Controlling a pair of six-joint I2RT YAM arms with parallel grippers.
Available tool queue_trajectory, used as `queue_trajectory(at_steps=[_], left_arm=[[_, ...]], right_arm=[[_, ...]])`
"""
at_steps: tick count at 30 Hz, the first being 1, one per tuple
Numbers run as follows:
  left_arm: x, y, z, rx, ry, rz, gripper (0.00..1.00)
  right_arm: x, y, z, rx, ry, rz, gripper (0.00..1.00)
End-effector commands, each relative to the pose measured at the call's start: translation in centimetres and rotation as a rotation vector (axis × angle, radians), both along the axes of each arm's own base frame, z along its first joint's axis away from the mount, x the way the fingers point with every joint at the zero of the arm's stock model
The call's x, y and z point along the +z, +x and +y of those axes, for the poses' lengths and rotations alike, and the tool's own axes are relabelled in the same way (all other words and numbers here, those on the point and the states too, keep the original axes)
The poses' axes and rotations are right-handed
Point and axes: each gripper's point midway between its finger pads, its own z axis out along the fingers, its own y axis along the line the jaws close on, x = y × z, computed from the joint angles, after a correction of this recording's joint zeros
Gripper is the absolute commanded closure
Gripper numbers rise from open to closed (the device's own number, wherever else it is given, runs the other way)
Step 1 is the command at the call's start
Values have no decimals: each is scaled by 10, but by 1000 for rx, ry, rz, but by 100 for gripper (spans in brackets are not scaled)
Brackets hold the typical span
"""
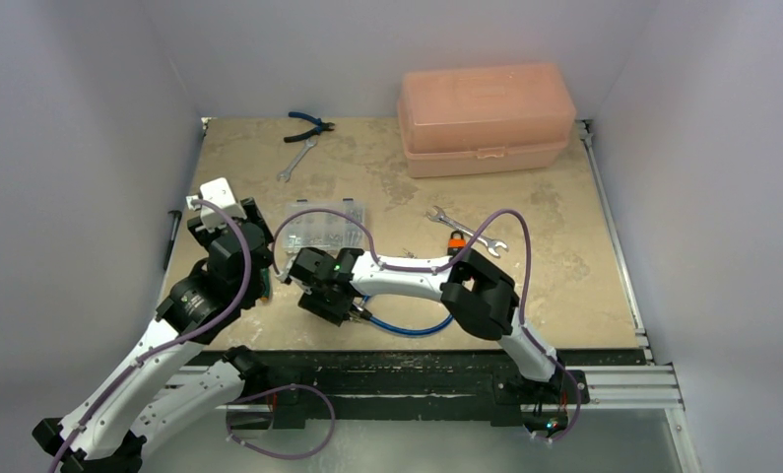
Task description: Unlock with the key
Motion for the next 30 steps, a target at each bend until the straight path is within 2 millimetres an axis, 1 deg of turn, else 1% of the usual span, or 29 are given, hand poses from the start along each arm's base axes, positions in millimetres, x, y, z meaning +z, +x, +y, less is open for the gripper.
queue_trajectory(at_steps=[1,5,10,13,15,19,20,22,25,30], left_arm=[[2,2,1,13,-9,-13,42],[2,2,1,13,-7,-11,42],[2,2,1,15,-4,-9,42],[2,2,1,14,-5,-9,42],[1,3,1,14,-4,-9,42],[0,3,0,14,0,-4,42],[1,3,1,14,-1,-5,42],[1,3,1,14,-3,-7,42],[1,3,0,13,-5,-9,42],[2,2,1,16,-6,-13,42]], right_arm=[[6,5,-5,56,-25,2,45],[5,6,-4,64,-16,8,53],[-2,2,-1,86,7,31,55],[-5,4,2,88,31,30,61],[-6,7,3,85,40,24,70],[-8,11,2,77,53,18,96],[-8,11,2,76,55,17,100],[-7,12,1,75,57,15,100],[0,13,3,76,78,4,100],[23,16,7,67,157,-29,100]])
